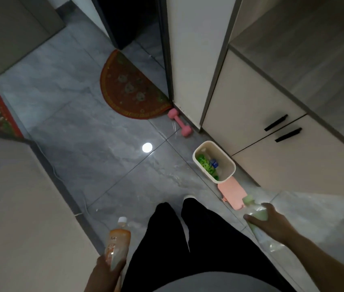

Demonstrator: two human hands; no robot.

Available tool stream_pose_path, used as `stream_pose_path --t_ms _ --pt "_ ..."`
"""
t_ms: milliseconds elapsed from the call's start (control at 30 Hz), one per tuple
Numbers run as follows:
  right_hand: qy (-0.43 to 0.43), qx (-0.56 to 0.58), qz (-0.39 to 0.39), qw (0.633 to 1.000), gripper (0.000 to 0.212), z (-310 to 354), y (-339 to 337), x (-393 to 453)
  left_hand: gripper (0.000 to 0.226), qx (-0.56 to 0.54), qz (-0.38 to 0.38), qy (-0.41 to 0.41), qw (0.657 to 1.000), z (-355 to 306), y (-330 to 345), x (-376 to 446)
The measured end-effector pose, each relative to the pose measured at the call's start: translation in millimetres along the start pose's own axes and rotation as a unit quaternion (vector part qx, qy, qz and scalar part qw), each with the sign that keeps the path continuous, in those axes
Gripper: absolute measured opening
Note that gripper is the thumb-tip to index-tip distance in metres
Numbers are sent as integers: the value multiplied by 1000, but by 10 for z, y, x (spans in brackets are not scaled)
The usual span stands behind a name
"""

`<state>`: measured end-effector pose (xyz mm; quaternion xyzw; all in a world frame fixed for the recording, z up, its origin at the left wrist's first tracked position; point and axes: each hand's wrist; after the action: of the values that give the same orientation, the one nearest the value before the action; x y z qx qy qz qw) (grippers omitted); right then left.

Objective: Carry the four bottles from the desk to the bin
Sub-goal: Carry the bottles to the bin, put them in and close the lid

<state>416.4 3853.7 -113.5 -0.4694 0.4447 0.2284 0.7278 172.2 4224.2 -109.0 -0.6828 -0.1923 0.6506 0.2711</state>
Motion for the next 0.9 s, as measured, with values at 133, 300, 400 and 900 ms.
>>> stream_pose_path --t_ms 133,300,400,900 --pt "35 1 4 999 90 112 78 -56 70 70 75 109 989 -369 -355 247" --pt "114 41 15 993 93 153 465 -196 61 157 109 174 966 -976 -741 817" --pt "152 94 15 984 93 245 738 -238 55 199 95 227 949 -1378 -929 1101" --pt "94 176 -30 979 99 928 1190 804 69 490 19 473 732 -3411 195 1705"
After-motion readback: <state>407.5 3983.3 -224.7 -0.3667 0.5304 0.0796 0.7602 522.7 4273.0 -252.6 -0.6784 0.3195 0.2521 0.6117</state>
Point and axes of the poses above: each hand's wrist, its own x-axis towards the middle knuckle, its own y-axis out of the palm, z = x × y, and after that the axes turned 1 degree about -x, right-handed
